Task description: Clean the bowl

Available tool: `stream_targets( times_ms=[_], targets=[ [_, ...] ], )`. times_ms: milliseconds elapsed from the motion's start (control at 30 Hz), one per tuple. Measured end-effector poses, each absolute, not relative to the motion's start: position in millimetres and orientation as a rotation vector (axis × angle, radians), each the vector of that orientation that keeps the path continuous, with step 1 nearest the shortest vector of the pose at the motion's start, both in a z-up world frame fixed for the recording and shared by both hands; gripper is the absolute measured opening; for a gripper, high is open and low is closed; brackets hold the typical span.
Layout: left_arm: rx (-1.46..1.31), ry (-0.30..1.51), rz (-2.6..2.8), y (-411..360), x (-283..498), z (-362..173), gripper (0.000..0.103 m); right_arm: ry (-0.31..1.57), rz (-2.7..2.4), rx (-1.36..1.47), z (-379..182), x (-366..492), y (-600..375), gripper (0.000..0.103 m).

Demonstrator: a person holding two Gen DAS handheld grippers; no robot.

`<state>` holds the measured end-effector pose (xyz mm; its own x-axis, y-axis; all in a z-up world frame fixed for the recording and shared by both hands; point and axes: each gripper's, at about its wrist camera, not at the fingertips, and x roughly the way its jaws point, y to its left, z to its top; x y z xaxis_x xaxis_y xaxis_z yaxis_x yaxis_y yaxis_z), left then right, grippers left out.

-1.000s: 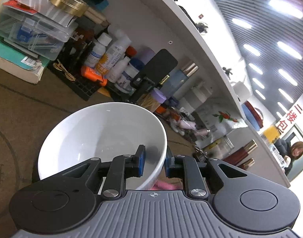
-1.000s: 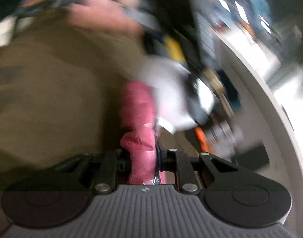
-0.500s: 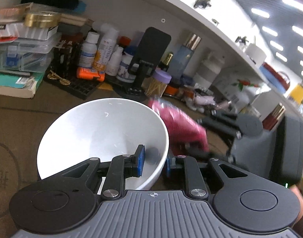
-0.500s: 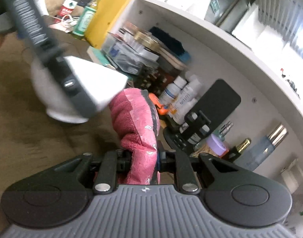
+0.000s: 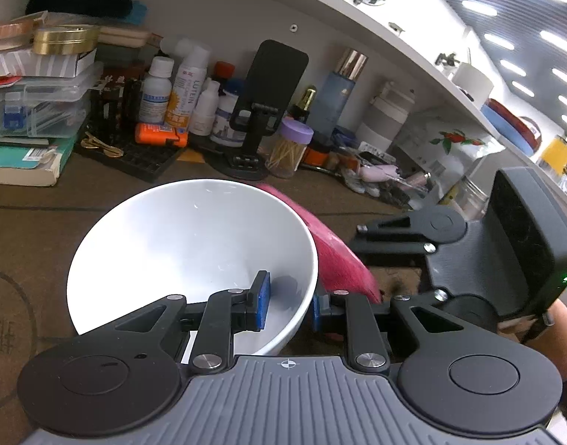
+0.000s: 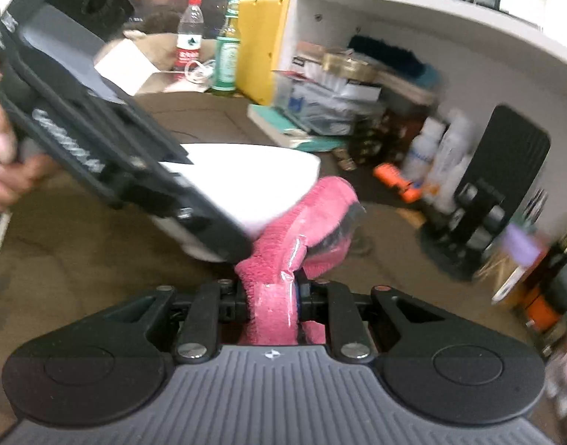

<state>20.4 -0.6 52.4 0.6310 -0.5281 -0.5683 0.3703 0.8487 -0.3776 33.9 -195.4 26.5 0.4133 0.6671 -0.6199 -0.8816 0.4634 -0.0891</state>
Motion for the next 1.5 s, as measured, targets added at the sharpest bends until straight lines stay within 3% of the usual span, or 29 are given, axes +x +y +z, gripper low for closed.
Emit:
stream_targets(
  times_ms=[833,1000,1233,1267,1333,1367,1400,1500],
  targets=[
    [-0.173,0.724,-0.563,-15,13,55,0.024,0.605,1.097,-0.404,26,-6,-218,0.019],
    [-0.143,0.724,-0.554,-8,8,56,0.041,0.600,1.030,-0.381,30,-4,-231,0.018],
    [0.031,0.689,-0.515,-22,-10,63,0.041,0.568,0.938,-0.323,36,6,-252,0.019],
    [0.057,0.675,-0.516,-21,-15,66,0.045,0.565,0.932,-0.322,36,6,-253,0.019],
    [0.120,0.642,-0.539,-17,-26,73,0.066,0.564,0.927,-0.334,35,5,-254,0.019],
    [0.165,0.622,-0.563,-15,-32,78,0.089,0.564,0.925,-0.339,34,4,-255,0.019],
    [0.210,0.602,-0.587,-12,-39,82,0.101,0.564,0.925,-0.339,34,4,-255,0.019],
    [0.421,0.583,-0.660,-14,-51,82,0.099,0.554,0.919,-0.336,34,5,-255,0.019]
  ],
)
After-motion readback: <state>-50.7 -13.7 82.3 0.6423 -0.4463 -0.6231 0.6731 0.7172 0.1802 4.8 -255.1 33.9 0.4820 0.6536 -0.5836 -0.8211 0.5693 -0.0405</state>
